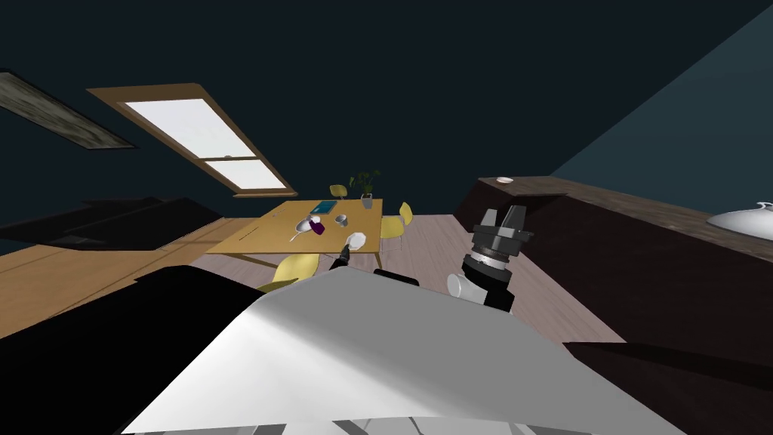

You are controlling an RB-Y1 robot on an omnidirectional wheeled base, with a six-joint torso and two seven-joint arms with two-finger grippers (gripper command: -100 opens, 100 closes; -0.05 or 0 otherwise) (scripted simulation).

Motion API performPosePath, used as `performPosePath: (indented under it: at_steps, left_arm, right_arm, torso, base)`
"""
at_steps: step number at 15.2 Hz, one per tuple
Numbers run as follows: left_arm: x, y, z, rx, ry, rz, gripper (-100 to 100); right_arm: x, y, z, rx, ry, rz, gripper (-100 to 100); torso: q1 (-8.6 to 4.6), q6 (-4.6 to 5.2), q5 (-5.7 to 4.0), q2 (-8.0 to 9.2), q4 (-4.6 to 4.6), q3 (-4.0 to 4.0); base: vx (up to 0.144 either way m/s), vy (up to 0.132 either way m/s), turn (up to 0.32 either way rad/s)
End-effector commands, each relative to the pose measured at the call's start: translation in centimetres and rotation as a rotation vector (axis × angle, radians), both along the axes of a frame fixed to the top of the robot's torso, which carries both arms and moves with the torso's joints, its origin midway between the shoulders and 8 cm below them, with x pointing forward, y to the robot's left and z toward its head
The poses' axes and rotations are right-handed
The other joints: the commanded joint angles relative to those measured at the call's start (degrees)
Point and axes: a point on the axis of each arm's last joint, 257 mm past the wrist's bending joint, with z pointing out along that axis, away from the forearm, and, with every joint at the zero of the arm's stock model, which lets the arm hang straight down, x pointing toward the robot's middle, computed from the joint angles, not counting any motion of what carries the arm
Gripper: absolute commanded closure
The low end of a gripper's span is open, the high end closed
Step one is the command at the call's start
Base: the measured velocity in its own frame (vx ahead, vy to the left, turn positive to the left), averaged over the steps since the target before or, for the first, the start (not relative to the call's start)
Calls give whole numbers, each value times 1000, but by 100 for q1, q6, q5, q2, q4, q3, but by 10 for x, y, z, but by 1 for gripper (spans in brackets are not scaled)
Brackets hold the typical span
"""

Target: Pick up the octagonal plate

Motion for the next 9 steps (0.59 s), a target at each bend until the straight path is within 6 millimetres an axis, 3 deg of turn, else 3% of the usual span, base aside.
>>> performPosePath:
  at_steps: [1,6,7,9]
  left_arm:
    - [0,-14,-5,-30,-4,11,-100]
    - [0,-52,-17,-107,-12,35,-100]
    - [0,-43,-14,-89,-12,30,-100]
    - [2,-48,-23,-98,-5,28,-100]
  right_arm:
    - [0,0,0,0,0,0,0]
    - [0,0,0,0,0,0,0]
    - [0,0,0,0,0,0,0]
    - [0,0,0,0,0,0,0]
  torso:
    - [0,0,0,0,0,0]
    - [16,0,4,13,3,8]
    - [16,0,4,14,3,8]
    - [22,-1,4,12,3,7]
  base:
    - [11,-8,3]
    - [1,0,0]
    - [0,0,0]
    - [13,16,28]
